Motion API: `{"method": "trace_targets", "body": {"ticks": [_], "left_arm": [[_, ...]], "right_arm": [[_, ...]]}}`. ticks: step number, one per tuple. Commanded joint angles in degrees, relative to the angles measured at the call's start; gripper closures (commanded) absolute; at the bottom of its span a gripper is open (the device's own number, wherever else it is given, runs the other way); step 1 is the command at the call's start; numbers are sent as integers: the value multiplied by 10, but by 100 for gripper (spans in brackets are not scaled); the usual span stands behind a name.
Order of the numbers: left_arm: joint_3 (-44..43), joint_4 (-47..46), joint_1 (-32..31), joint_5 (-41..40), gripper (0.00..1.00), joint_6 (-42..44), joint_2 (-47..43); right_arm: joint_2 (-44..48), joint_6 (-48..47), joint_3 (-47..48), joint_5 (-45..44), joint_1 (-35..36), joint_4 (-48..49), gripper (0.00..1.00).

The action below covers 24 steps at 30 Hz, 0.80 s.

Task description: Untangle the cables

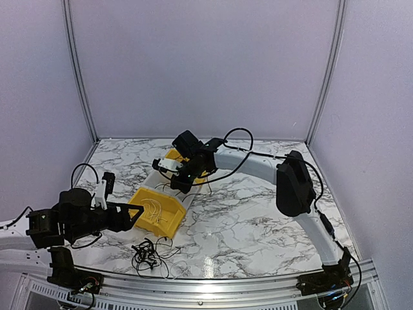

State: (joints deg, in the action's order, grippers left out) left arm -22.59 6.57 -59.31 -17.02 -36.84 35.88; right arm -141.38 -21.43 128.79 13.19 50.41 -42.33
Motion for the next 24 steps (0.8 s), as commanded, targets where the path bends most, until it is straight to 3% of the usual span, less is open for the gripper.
{"method": "trace_targets", "body": {"ticks": [1,5,9,15,18,24], "left_arm": [[3,-35,-1,-4,20,16,17],[1,-46,-1,1,20,23,31],[4,-59,-1,6,19,27,43],[5,-81,-1,13,19,33,62],[2,-88,-1,20,19,38,74],[-7,-95,-1,36,19,45,98]], "right_arm": [[-27,-18,26,-67,5,18,100],[-10,-30,16,-75,0,15,100],[34,-50,-5,-57,-7,2,81],[112,-86,-56,-43,-11,-23,69],[147,-91,-88,-41,-23,-38,68],[192,-15,-158,-26,-101,-8,69]]}}
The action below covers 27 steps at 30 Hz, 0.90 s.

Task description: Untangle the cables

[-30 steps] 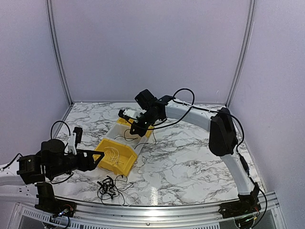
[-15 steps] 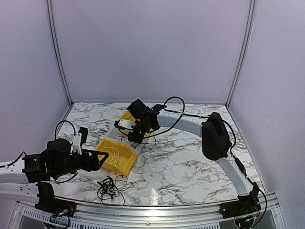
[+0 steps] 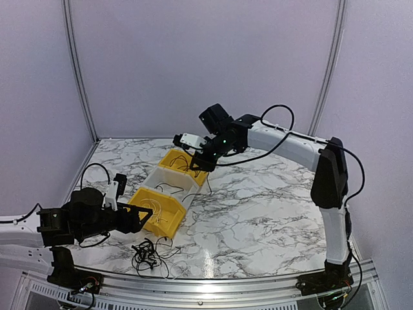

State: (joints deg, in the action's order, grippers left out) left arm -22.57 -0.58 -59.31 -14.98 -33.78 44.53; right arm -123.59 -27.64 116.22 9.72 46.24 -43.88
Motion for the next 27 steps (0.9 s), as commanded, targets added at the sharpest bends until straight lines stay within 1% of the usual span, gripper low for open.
{"method": "trace_targets", "body": {"ticks": [1,5,8,10,16,18,24,26,27], "left_arm": [[-9,-23,-1,17,19,16,15],[-17,-18,-1,22,19,17,25],[-22,-12,-1,22,19,12,27],[-23,-10,-1,20,19,9,27],[-25,-2,-1,10,19,-3,26],[-26,1,-1,8,19,-5,26],[-34,13,-1,1,20,-6,27],[-37,25,-1,0,20,-5,29],[-40,28,-1,0,19,-4,30]], "right_arm": [[11,56,-34,16,-70,6,69],[-21,72,-20,63,-102,-16,66],[-49,101,-5,91,-123,-19,56],[-66,109,4,111,-130,-21,53],[-102,123,28,162,-137,-27,50],[-113,135,35,165,-137,-21,50],[-149,175,69,156,-144,-2,56],[-157,182,78,157,-146,0,60],[-162,183,80,158,-146,1,64]]}}
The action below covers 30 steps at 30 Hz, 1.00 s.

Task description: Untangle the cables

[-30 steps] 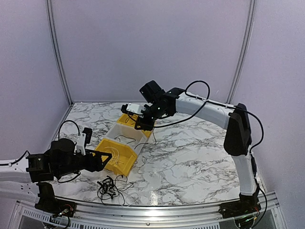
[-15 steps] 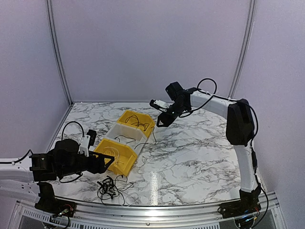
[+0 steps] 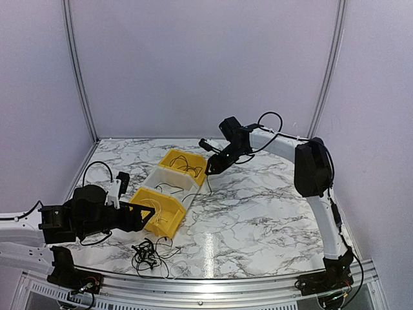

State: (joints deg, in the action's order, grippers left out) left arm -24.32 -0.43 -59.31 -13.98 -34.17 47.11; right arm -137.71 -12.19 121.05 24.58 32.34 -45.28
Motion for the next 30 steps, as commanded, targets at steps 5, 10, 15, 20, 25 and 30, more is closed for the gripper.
{"method": "trace_targets", "body": {"ticks": [5,10,15,20,25,30], "left_arm": [[-29,37,-1,-10,19,4,11],[-31,40,-1,-10,19,12,17],[-35,44,-1,-8,19,17,23],[-33,45,-1,1,19,17,29],[-28,44,-1,1,19,10,29],[-17,45,-1,-8,19,2,10]], "right_arm": [[-27,47,33,19,-9,19,77],[-34,61,31,20,-9,19,67],[-39,64,32,22,-9,20,77],[-13,71,22,22,-9,24,98],[43,77,1,61,-2,28,100],[71,88,10,102,24,46,100]]}}
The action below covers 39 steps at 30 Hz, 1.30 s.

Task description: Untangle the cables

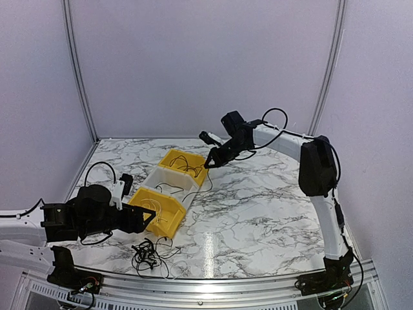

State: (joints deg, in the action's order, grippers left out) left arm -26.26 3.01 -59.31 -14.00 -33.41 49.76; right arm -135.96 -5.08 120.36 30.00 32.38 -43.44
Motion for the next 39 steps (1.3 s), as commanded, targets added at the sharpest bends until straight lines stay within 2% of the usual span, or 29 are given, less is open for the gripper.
{"method": "trace_targets", "body": {"ticks": [1,13,20,26,28,31,35,39], "left_arm": [[4,12,-1,-11,19,-7,-21],[13,43,-1,-26,19,-24,-68],[14,60,-1,-27,19,-32,-81],[15,72,-1,-29,19,-39,-92],[16,72,-1,-32,19,-36,-99],[11,78,-1,-65,18,-30,-118],[1,121,-1,-136,12,-69,-127],[-11,148,-1,-120,2,-97,-71]], "right_arm": [[53,25,23,55,29,37,100],[-51,27,173,69,110,90,100],[-113,10,206,68,136,99,100],[-123,1,207,29,140,94,100],[-116,-11,205,10,140,88,80],[-84,-35,196,-1,140,77,64],[-25,-74,159,-17,140,57,59],[36,-122,107,-35,142,35,58]]}}
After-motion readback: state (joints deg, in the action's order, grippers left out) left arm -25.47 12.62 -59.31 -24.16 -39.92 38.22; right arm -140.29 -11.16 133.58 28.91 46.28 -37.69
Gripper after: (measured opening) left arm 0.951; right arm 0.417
